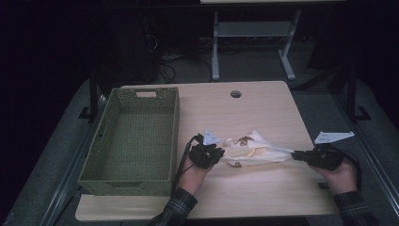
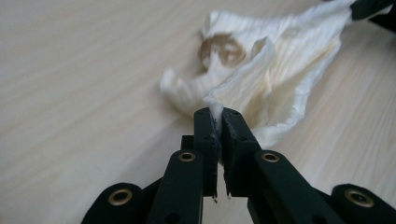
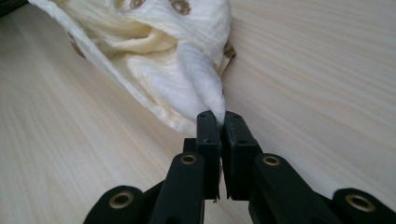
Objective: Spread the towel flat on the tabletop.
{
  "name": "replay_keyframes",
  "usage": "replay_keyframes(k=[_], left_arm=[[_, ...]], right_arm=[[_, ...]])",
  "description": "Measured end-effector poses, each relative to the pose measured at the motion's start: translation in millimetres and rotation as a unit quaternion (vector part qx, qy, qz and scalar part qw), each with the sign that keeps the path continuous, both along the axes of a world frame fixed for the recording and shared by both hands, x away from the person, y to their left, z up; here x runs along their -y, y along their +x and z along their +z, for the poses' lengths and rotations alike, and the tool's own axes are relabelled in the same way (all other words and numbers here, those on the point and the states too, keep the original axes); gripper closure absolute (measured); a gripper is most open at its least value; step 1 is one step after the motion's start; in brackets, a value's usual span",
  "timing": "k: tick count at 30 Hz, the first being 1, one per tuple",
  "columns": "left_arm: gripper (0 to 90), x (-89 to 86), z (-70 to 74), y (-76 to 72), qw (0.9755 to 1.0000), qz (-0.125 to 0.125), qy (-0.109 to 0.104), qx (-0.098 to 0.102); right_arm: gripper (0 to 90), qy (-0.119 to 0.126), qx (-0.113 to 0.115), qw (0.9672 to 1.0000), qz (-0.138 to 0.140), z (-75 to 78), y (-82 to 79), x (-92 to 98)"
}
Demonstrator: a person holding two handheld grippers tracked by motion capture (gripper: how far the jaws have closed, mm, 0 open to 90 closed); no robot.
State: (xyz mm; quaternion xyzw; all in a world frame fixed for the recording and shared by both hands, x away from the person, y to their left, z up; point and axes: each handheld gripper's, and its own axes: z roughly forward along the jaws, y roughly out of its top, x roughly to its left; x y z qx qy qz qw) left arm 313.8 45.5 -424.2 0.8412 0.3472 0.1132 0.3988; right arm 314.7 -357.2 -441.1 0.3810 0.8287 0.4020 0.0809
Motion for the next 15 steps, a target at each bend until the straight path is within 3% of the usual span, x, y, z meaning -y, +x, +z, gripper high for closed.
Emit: replay_keyframes(k=[4,7,10,13,15], left_arm=[[81.8,-2.4,-4.3,-4.0,0.9999,0.000,0.009,-0.006],[71.6,-3.3,0.0,-6.6,1.0000,0.008,0.001,0.004],[68.9,-1.3,8.6,-8.8,0.9997,0.000,-0.020,0.015],[69.0,2.3,10.4,-11.4,0.9995,-0.014,-0.023,0.016],[71.9,8.2,9.7,-14.1,0.9993,-0.028,-0.023,0.013]], right_arm=[[85.1,-0.005,-0.004,1.0000,0.004,-1.4,-3.2,-2.9],[72.9,-0.006,0.001,1.0000,0.007,-1.2,-2.2,-7.6],[64.4,-0.015,0.014,0.9998,0.005,0.5,-2.1,-12.4],[65.5,-0.017,0.024,0.9996,0.003,3.3,-2.3,-13.2],[72.2,-0.006,0.027,0.9995,0.015,5.3,-2.4,-15.1]])
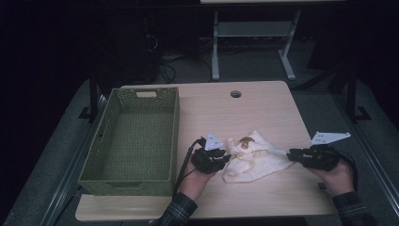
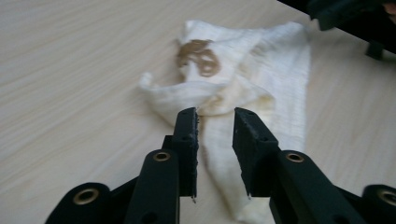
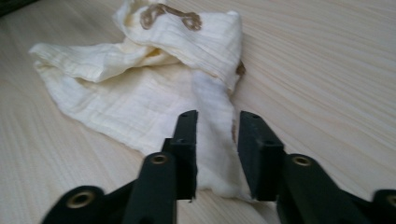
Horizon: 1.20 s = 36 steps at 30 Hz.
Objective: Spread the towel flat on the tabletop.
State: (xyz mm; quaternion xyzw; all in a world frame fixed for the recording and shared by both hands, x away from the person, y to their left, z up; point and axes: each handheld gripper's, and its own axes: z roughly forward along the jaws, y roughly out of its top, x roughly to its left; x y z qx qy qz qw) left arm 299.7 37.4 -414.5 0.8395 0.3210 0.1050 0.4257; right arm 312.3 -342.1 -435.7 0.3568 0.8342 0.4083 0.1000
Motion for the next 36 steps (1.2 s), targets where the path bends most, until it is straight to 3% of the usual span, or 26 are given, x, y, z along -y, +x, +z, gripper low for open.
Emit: replay_keyframes(k=[2,5,8,13,20,23,30,36], left_arm=[[74.5,10.6,-2.0,-4.5,0.9996,-0.027,0.001,-0.007],[77.2,20.3,-4.9,-8.2,0.9990,-0.044,0.000,-0.012],[76.3,36.7,-13.4,-12.5,0.9974,-0.068,0.017,-0.016],[69.4,53.0,-23.0,-5.9,0.9966,-0.075,0.033,-0.010],[67.0,56.6,-21.7,9.7,0.9975,-0.060,0.037,-0.001],[65.4,45.4,-17.2,20.0,0.9983,-0.040,0.042,0.011],[62.1,26.1,-15.3,37.5,0.9993,-0.001,0.035,0.012],[56.3,25.0,-15.9,42.4,0.9993,-0.004,0.036,0.010]], right_arm=[[75.9,0.001,-0.005,0.9999,0.009,-0.9,-0.4,-3.5],[80.8,-0.005,-0.014,0.9996,0.025,-4.9,0.2,-9.4],[82.6,-0.011,-0.022,0.9991,0.034,-9.1,2.0,-13.1],[81.6,-0.021,-0.028,0.9987,0.037,-15.6,7.1,-19.6],[78.1,-0.017,-0.016,0.9991,0.035,-5.3,15.1,-26.5],[76.6,-0.012,-0.005,0.9991,0.041,-0.2,24.7,-31.2],[70.5,-0.008,-0.001,0.9991,0.043,1.7,36.3,-39.5],[64.5,-0.010,-0.003,0.9988,0.049,0.7,47.7,-48.9]])
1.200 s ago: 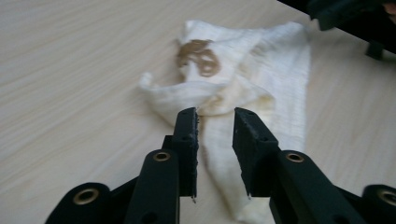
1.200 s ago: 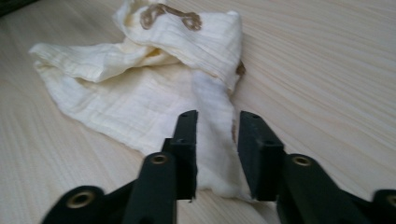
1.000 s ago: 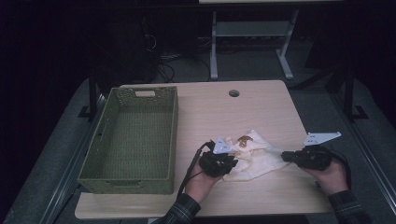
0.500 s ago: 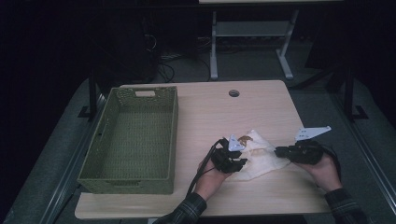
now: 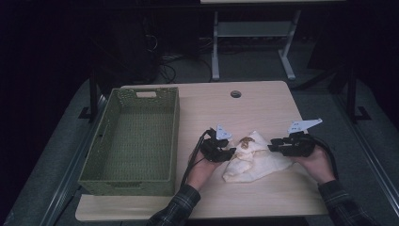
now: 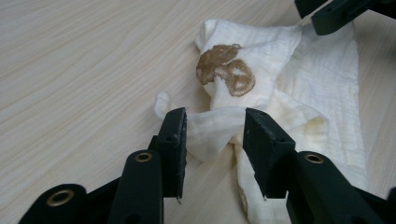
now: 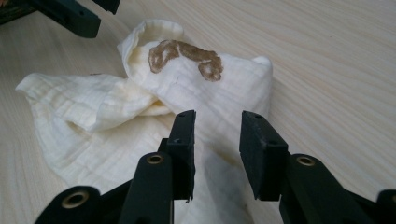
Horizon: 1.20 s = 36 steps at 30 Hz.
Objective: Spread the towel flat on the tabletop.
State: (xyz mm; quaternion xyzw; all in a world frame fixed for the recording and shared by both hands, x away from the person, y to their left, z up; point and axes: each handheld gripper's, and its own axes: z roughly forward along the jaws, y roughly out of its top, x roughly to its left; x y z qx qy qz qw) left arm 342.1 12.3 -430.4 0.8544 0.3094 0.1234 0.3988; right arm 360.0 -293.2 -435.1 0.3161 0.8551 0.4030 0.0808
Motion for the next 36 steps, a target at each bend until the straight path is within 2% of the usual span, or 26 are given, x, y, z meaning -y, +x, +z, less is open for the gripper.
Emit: replay_keyframes(k=[4,7,9,12,14,15,17,18,22,24,25,28,29,32,33,34,35,36], left_arm=[[52.5,8.0,-0.8,0.7,0.9999,-0.013,-0.001,-0.001],[52.0,17.8,-3.9,2.5,0.9996,-0.025,0.007,-0.002],[52.1,19.6,-5.6,3.4,0.9996,-0.027,0.009,-0.003],[53.6,23.3,-14.8,7.6,0.9993,-0.029,0.016,-0.017],[54.0,23.6,-16.4,7.9,0.9992,-0.030,0.020,-0.020],[53.9,23.9,-18.8,7.9,0.9991,-0.030,0.021,-0.022],[54.0,23.7,-19.3,7.7,0.9991,-0.030,0.021,-0.022],[53.9,23.5,-19.3,7.6,0.9991,-0.030,0.022,-0.022],[53.9,22.2,-18.7,6.3,0.9993,-0.026,0.017,-0.018],[53.8,20.8,-18.2,5.8,0.9993,-0.026,0.018,-0.018],[53.1,20.0,-17.8,5.4,0.9993,-0.028,0.020,-0.016],[52.2,19.3,-16.3,3.7,0.9992,-0.031,0.018,-0.015],[51.8,18.9,-15.2,2.4,0.9992,-0.033,0.018,-0.015],[50.9,17.0,-13.8,-0.2,0.9993,-0.032,0.017,-0.012],[50.6,16.0,-14.0,-1.2,0.9994,-0.029,0.017,-0.010],[50.6,14.6,-13.8,-1.8,0.9993,-0.029,0.017,-0.012],[50.5,11.3,-14.5,-2.8,0.9995,-0.024,0.015,-0.014],[50.5,11.3,-14.5,-2.8,0.9995,-0.024,0.015,-0.014]], right_arm=[[63.5,0.005,-0.006,1.0000,-0.004,-3.5,6.9,-2.3],[65.4,0.002,-0.015,0.9999,0.002,-6.6,11.4,-7.1],[70.5,-0.003,-0.022,0.9998,0.003,-8.9,13.2,-11.2],[85.1,-0.004,-0.020,0.9997,0.008,-11.1,16.0,-12.7],[86.8,0.001,-0.021,0.9997,0.010,-10.0,15.8,-12.9],[88.8,0.005,-0.014,0.9998,0.013,-5.9,15.4,-13.5],[88.8,0.006,-0.013,0.9998,0.013,-4.2,14.9,-13.8],[89.3,0.020,-0.008,0.9996,0.019,0.5,13.2,-14.3],[89.5,0.033,-0.004,0.9990,0.031,7.4,10.0,-17.7],[89.6,0.044,-0.001,0.9980,0.046,15.6,5.0,-24.2],[89.6,0.053,0.005,0.9966,0.063,22.5,0.1,-31.9],[89.6,0.059,0.008,0.9953,0.077,26.6,-3.6,-39.3],[89.5,0.059,0.003,0.9948,0.083,28.1,-6.1,-45.2],[89.5,0.056,-0.005,0.9932,0.102,26.9,-11.2,-61.2],[88.6,0.045,-0.009,0.9923,0.115,20.8,-12.4,-70.6],[88.6,0.045,-0.009,0.9923,0.115,20.8,-12.4,-70.6],[81.2,0.043,-0.014,0.9915,0.122,15.1,-13.1,-75.2],[79.4,0.044,-0.017,0.9916,0.121,14.0,-13.4,-75.4]])
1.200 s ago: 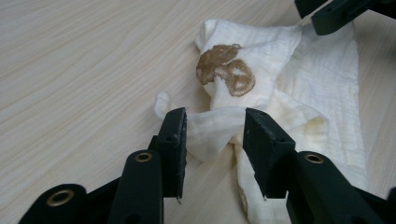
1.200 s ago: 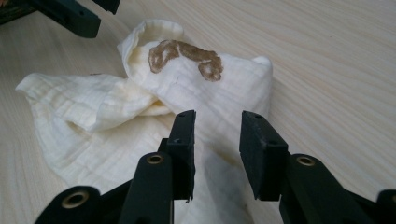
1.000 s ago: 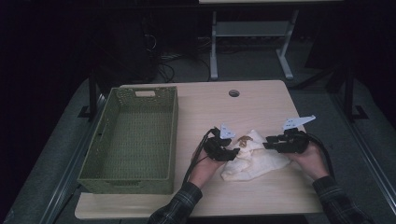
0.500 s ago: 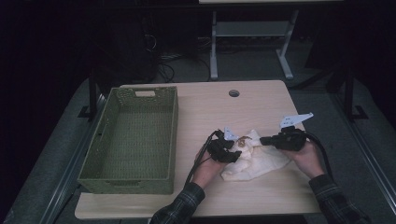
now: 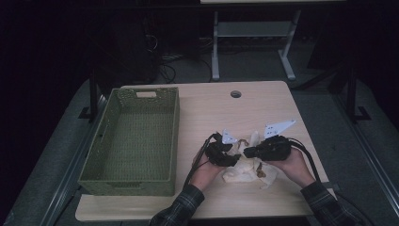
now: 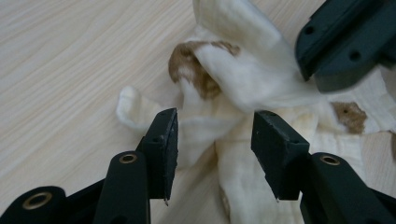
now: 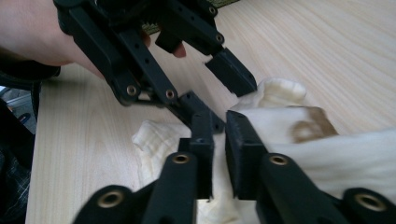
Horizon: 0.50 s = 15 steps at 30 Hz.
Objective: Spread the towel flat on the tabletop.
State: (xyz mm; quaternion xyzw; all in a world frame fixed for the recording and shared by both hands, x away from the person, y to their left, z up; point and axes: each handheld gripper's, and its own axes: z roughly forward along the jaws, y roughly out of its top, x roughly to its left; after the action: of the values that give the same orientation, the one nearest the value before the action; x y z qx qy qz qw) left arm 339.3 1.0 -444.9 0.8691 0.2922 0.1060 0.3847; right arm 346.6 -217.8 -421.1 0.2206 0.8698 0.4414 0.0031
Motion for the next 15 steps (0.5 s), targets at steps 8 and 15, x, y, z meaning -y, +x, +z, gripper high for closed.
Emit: replay_keyframes(k=[8,15], left_arm=[[50.5,-7.8,-0.8,-0.2,1.0000,0.007,-0.001,0.000],[50.5,-12.7,-0.3,0.9,0.9999,0.014,-0.002,-0.001]], right_arm=[[75.7,0.000,0.012,0.9991,-0.041,3.2,-2.6,30.3],[74.8,-0.015,-0.012,0.9974,-0.069,-19.8,-9.1,66.4]])
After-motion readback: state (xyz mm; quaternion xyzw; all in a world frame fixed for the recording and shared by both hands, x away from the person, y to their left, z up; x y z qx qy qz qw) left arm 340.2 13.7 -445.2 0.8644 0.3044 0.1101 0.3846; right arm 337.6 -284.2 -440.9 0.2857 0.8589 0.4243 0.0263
